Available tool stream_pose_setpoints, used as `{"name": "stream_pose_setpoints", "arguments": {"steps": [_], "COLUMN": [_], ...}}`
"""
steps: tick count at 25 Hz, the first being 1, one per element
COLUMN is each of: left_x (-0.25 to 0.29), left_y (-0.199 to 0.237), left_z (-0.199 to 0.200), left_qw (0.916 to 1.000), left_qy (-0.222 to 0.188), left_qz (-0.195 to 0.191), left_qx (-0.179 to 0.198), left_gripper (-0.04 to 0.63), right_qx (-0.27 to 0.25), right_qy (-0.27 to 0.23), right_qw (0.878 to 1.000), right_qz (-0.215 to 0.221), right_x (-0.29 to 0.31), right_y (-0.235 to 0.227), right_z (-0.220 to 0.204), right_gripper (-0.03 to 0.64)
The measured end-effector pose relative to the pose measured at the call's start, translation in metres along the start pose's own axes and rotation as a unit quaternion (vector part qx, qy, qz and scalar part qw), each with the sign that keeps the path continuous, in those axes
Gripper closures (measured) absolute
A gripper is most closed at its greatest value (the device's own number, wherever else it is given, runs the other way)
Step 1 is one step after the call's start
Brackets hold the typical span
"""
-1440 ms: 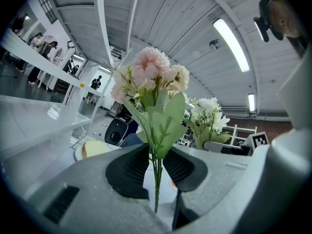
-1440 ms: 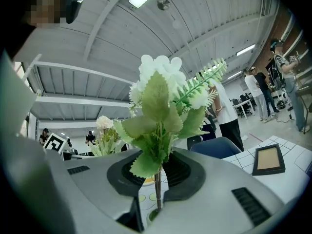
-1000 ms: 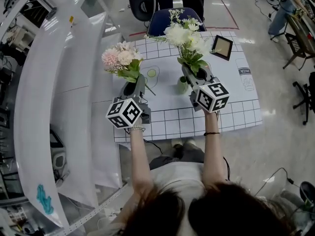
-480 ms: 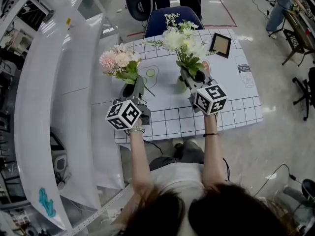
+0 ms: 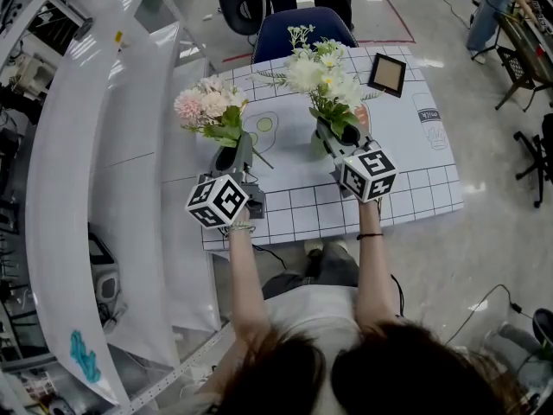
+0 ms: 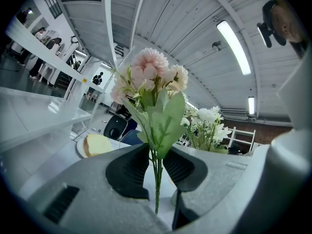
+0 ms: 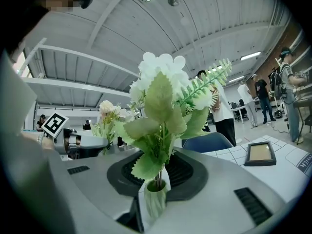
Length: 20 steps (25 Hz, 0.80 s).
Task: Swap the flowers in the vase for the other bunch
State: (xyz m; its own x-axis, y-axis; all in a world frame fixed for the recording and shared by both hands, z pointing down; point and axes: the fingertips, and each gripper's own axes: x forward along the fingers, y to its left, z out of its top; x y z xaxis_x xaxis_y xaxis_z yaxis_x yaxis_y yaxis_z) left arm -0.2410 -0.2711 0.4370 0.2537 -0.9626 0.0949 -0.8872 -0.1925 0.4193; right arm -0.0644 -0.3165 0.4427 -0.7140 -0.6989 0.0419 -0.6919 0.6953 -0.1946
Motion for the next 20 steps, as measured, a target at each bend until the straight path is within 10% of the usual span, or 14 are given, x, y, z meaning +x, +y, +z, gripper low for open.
{"name": "stream_pose_setpoints", "arguments": {"steps": [20], "left_x": [-0.006], "left_y": [0.000], "left_z": [-0.007], "left_qw": [0.9999], "left_qy": [0.002], "left_qz": [-0.009], "left_qx": [-0.006], "left_gripper": [0.509], "right_qx": [-0.027], "right_qy": [0.046], "right_qw": [0.998], "right_qz": [-0.030], "right_x": [-0.007], "right_y": [0.000], "right_z": [-0.023], "right_gripper": [0.557]}}
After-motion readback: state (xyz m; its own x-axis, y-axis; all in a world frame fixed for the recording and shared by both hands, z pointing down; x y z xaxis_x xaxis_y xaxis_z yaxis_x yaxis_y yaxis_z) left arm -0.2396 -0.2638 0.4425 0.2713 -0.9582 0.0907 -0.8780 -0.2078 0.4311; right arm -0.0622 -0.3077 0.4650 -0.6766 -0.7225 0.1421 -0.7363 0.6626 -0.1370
